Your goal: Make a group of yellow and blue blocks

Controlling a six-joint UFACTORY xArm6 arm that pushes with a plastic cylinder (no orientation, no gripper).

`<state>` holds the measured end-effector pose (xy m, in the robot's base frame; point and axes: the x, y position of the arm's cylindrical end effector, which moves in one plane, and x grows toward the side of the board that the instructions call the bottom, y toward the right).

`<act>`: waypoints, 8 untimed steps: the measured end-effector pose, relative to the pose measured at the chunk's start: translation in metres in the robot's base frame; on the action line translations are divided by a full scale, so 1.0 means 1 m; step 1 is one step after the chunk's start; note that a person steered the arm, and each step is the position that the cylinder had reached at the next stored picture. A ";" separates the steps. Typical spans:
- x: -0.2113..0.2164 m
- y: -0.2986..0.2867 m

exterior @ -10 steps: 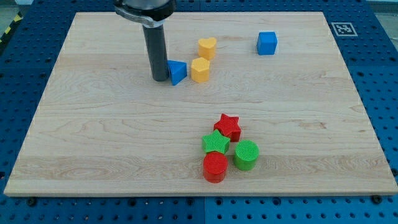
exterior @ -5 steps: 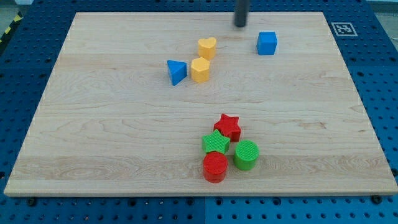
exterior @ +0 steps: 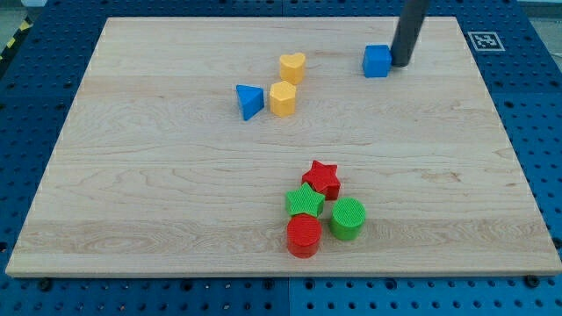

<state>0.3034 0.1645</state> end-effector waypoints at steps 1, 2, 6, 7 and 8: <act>0.000 -0.028; 0.001 -0.058; 0.002 -0.170; 0.028 -0.168; 0.037 -0.168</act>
